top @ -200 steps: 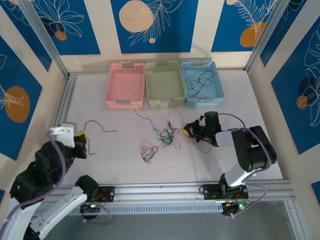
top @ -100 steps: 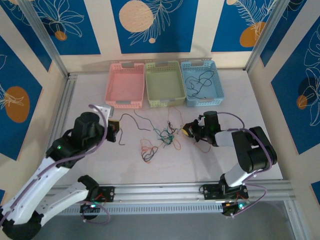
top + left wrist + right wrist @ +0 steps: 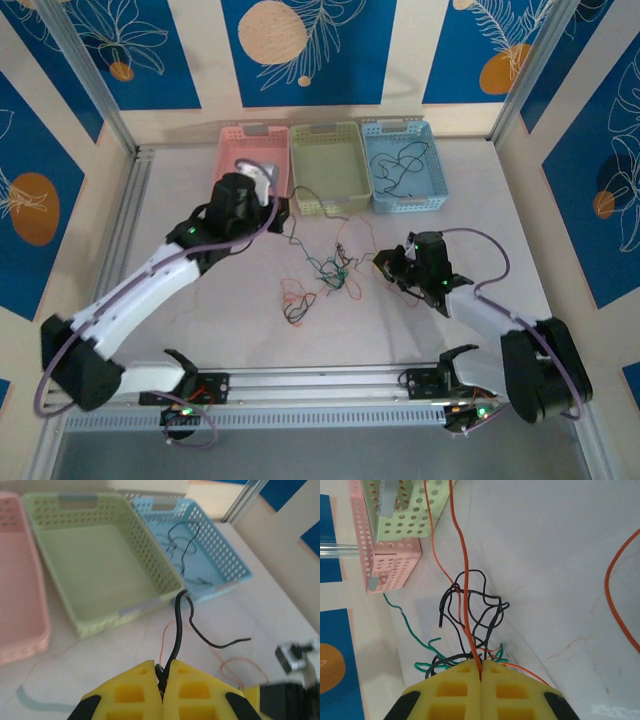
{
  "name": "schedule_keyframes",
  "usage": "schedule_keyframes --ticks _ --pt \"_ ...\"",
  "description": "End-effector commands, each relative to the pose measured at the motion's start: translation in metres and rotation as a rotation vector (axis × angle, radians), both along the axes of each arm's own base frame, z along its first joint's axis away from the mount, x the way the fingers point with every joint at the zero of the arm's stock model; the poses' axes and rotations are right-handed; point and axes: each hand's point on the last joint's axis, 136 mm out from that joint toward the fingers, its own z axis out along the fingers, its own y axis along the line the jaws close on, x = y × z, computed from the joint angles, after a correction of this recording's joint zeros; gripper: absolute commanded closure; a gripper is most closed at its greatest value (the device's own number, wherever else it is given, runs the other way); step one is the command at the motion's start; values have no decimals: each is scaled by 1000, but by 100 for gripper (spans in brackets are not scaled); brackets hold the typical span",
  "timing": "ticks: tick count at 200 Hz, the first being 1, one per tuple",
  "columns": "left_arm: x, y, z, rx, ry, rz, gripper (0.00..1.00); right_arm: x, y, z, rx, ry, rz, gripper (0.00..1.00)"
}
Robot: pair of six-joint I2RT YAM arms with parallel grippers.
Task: Untangle the cables
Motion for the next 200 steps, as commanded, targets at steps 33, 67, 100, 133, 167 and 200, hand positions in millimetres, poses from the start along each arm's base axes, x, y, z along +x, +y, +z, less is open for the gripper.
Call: schedule_keyframes --ticks 33,67,100,133,167,200 --pt "104 -100 30 -258 -55 -101 100 -4 -8 -30 -87 85 -17 100" --pt "168 -143 9 -335 -48 -97 100 -8 -8 -25 -129 41 -26 100" --pt "205 -178 -13 -508 -38 -117 100 -8 -4 -24 -173 36 -10 100" --pt "228 -191 -44 -534 -44 -82 98 -7 -1 -24 -177 36 1 100" --pt "235 -191 -64 -489 -45 -71 46 -7 1 -25 -178 39 11 100" --pt "219 -192 -38 -453 -51 -142 25 -7 1 -24 -177 37 13 100"
